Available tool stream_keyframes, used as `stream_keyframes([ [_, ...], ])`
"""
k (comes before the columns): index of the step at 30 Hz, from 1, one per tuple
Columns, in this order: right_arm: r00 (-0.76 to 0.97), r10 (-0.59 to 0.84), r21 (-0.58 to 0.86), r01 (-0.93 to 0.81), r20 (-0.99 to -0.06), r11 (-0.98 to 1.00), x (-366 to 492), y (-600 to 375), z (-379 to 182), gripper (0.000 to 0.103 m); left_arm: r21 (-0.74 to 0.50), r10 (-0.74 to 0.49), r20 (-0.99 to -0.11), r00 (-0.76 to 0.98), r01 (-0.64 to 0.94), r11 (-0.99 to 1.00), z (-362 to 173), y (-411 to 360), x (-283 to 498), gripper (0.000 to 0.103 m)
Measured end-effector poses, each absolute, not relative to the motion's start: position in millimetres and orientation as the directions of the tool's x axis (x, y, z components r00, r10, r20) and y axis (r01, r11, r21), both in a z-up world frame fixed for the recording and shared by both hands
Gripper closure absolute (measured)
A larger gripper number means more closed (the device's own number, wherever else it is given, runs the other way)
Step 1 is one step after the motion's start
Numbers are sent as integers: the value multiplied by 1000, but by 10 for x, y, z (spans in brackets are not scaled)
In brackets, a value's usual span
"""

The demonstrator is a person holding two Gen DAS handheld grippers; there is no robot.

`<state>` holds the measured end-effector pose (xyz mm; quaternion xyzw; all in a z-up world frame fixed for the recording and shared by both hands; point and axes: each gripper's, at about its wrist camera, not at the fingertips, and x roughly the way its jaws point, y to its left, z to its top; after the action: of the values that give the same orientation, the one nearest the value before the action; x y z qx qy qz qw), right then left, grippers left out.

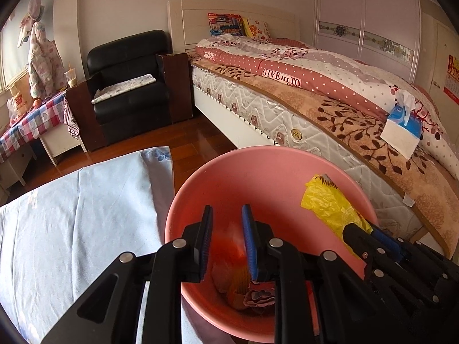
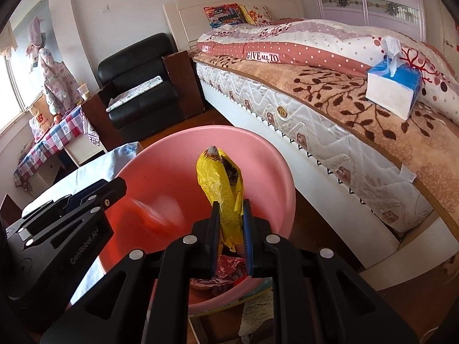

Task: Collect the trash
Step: 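Open the left gripper dropping the orange-white bag while the right gripper drops the yellow bag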

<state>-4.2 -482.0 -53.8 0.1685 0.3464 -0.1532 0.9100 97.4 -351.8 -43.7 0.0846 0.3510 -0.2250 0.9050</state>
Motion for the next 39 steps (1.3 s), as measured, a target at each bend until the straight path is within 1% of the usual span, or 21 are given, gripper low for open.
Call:
stream_keyframes([
  [1, 712, -160, 202, 395, -684, 896, -36, -4831, -545, 88, -3, -347, -672, 654, 466, 885, -437, -3519, 974, 82],
  [5, 713, -151, 211, 393, -685, 895, -34, -4848, -560, 88, 2, -342, -669, 659, 462, 887, -434, -3530, 968, 71],
  [9, 712, -138, 222, 388, -688, 895, -30, -4855, -570, 88, 1, -341, -666, 664, 457, 889, -423, -3510, 958, 63],
  [11, 714, -133, 227, 385, -687, 895, -37, -4853, -574, 82, -1, -340, -664, 666, 454, 891, -409, -3495, 957, 59],
  [16, 725, -127, 235, 376, -677, 896, -61, -4844, -552, 74, -7, -337, -659, 673, 442, 897, -369, -3438, 956, 54],
  [19, 731, -124, 239, 371, -671, 897, -79, -4843, -526, 72, -9, -336, -653, 679, 437, 900, -333, -3394, 946, 53],
  [28, 755, -121, 247, 356, -645, 901, -194, -4784, -417, 71, -23, -356, -629, 692, 441, 897, -197, -3305, 853, 52],
  [32, 770, -116, 261, 349, -628, 900, -269, -4754, -368, 62, -29, -363, -616, 699, 441, 897, -128, -3228, 773, 52],
  [39, 794, -117, 261, 329, -596, 907, -410, -4634, -241, 60, -40, -373, -601, 707, 440, 897, -8, -3078, 634, 52],
])
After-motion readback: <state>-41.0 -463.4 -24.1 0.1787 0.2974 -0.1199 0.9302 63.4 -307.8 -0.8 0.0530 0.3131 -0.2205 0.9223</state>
